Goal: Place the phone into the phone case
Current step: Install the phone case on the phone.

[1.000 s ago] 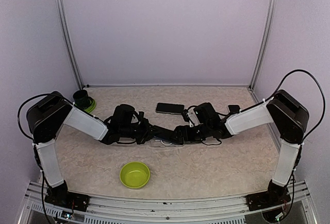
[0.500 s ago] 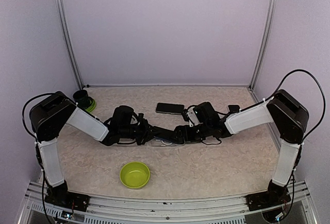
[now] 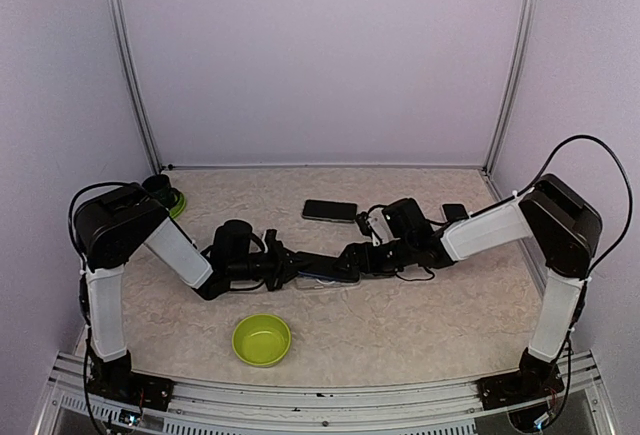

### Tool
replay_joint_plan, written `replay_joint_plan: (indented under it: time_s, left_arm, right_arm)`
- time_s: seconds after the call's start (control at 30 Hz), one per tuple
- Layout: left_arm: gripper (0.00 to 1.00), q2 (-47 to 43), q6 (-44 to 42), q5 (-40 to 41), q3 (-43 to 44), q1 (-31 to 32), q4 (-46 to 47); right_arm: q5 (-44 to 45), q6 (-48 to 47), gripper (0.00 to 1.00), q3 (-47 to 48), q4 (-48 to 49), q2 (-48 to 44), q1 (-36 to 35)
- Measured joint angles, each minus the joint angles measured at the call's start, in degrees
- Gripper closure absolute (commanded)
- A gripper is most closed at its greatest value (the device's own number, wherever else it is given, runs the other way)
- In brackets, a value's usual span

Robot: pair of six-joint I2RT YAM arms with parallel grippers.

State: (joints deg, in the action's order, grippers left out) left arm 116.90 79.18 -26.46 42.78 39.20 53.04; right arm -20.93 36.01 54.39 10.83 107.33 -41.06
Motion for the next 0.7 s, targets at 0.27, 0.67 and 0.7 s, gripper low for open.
replay_joint_plan:
  time_s: [0.27,0.67,0.7]
  left_arm:
    - [1.0,0.8,0.3,-3.7,-0.4,0.8,2.3]
    - [1.0,1.0,0.1,-5.5,-0.8,0.6,3.7]
    - [1.0,1.0,0.1,-5.5,-0.9,0.6,3.9]
  right_arm:
    - [-2.5,0.0,0.05,-3.2,1.4,-2.0,2.7]
    - [-4.2,0.8,0.05,-5.0,4.2,-2.3,4.0]
    - [-4.4,0.9,0.05,-5.2,4.5,-2.3,4.1]
